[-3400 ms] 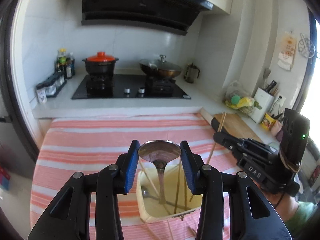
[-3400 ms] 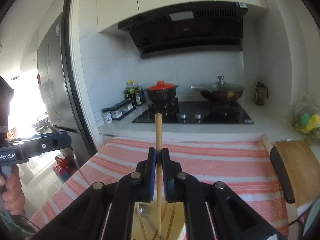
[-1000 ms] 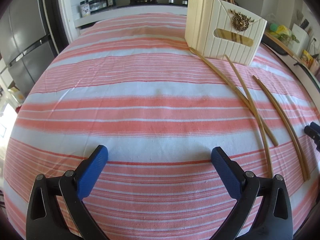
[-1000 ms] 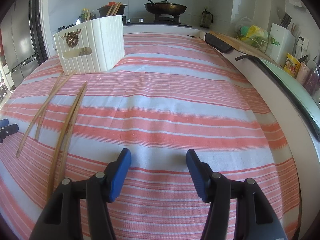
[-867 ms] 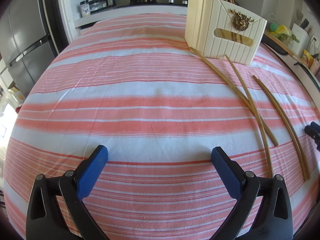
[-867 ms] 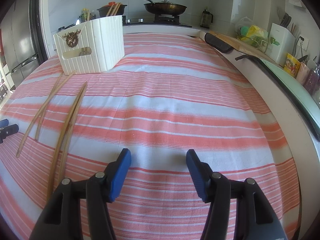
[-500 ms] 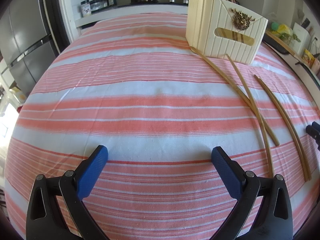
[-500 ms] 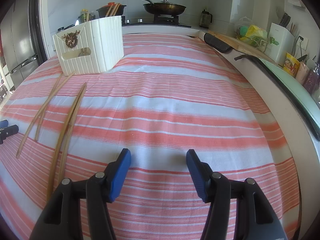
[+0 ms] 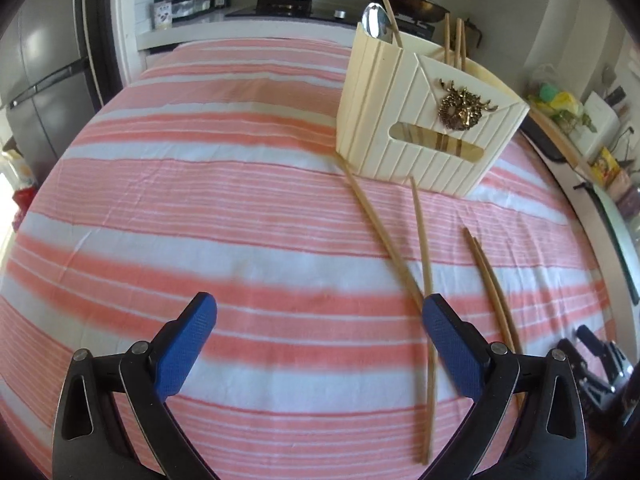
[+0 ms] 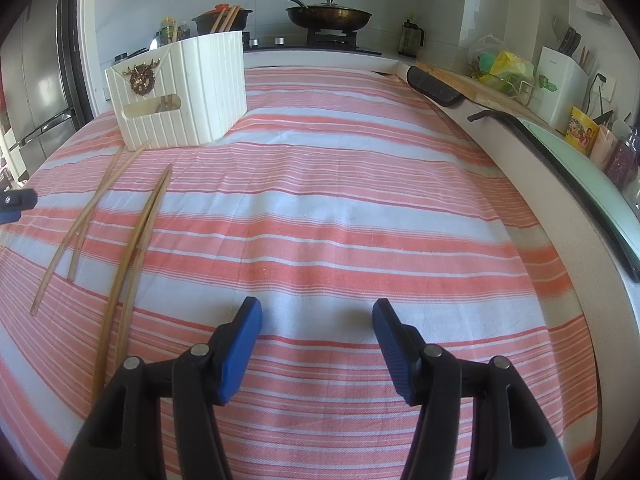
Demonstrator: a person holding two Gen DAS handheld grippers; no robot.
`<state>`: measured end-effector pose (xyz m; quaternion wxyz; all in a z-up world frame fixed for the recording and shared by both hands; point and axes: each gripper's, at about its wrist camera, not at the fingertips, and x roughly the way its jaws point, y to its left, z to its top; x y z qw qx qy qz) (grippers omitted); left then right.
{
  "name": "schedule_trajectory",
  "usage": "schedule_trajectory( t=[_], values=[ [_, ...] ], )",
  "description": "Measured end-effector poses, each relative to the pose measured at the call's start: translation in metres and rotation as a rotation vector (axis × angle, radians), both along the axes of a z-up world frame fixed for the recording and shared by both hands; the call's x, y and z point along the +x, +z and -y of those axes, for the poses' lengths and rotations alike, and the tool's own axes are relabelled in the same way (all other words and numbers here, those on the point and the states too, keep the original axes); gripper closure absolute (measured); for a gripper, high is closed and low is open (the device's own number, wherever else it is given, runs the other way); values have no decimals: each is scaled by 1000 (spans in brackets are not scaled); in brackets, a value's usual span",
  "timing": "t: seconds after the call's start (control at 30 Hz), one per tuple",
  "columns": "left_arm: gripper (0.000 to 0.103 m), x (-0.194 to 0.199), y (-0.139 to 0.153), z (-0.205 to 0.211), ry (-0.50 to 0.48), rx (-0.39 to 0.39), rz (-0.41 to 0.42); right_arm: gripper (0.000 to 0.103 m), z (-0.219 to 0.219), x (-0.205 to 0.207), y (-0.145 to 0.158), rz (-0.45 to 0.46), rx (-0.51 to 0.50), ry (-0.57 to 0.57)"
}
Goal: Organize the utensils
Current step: 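Lower the left gripper onto a chopstick while the right gripper grasps another chopstick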
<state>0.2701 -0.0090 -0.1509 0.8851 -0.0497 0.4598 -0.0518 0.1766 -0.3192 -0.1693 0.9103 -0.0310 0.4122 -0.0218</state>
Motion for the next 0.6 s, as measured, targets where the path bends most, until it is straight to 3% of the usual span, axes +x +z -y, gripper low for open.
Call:
schedule_trajectory(
  t=[0.13,0.27,0.47,0.5,0.6],
  values=[
    [1,31,-8,17,2,34,-7,44,-1,0,0,1,-6,-5],
    [1,47,-25,33,30,148,-26,44,-1,0,0,2,-10,-6],
    [1,27,-36,45,-3,153,-27,44,-2,0,-1,2,-14,-7],
    [8,21,-35,46,-26,151,-16,44,-2,0,-1,2,-14,-8],
    [46,6,-28,48,-102,141,10,44,-1,0,-1,2,-13,-11]
  ],
)
